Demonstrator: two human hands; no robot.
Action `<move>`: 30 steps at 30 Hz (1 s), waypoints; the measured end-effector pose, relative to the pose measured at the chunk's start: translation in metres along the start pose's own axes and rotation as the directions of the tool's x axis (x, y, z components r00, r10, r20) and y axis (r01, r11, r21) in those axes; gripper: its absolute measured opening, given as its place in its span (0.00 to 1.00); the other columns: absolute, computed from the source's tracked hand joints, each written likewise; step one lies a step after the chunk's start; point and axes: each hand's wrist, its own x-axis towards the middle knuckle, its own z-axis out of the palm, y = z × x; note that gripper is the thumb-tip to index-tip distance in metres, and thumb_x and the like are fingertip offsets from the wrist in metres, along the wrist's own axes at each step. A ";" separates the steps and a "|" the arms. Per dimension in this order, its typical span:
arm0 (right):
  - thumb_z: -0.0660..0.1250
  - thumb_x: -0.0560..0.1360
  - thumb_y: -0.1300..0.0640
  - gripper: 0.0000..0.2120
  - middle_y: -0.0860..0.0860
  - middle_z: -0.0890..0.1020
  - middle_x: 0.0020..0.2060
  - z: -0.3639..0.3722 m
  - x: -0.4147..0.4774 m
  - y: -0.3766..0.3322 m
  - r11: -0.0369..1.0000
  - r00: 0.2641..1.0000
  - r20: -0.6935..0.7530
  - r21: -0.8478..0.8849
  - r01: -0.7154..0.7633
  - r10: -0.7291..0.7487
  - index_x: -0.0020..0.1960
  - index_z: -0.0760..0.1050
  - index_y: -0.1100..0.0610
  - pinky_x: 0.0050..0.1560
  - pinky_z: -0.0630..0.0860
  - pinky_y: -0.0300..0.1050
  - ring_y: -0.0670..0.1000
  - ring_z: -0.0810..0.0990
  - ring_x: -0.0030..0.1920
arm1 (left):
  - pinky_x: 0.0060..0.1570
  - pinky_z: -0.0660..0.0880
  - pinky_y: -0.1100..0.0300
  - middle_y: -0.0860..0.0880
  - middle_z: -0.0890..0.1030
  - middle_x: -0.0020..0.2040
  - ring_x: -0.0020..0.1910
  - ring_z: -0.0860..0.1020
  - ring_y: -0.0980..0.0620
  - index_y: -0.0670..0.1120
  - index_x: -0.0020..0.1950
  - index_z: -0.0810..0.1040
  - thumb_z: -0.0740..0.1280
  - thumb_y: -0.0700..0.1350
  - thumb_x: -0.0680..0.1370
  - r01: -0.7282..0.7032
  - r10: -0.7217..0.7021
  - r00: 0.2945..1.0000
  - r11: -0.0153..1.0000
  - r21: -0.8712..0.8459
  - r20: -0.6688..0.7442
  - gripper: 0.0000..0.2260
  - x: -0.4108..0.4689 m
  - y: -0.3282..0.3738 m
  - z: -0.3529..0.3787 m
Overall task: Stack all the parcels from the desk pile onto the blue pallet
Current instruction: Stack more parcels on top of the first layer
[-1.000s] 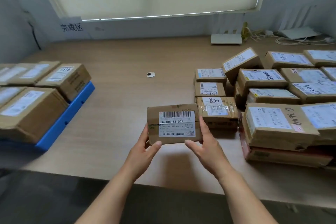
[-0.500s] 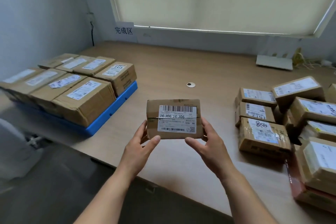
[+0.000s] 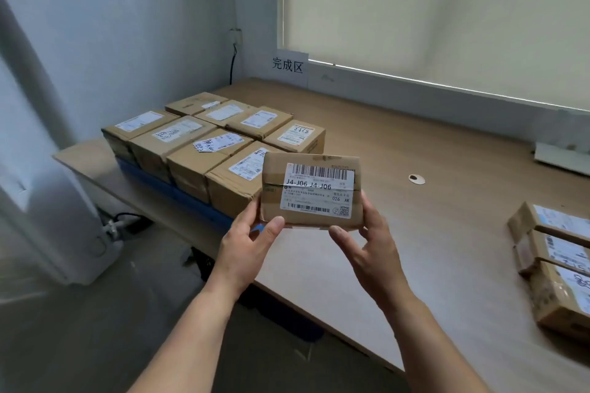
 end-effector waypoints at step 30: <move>0.66 0.71 0.41 0.32 0.43 0.73 0.64 0.266 0.188 -0.099 0.982 0.996 -0.006 0.165 0.090 -0.090 0.71 0.56 0.38 0.59 0.75 0.46 0.45 0.75 0.60 | 0.65 0.62 0.53 0.57 0.68 0.70 0.69 0.64 0.54 0.64 0.71 0.62 0.60 0.66 0.71 0.016 0.006 0.989 0.990 0.143 -0.151 0.28 0.202 -0.087 -0.240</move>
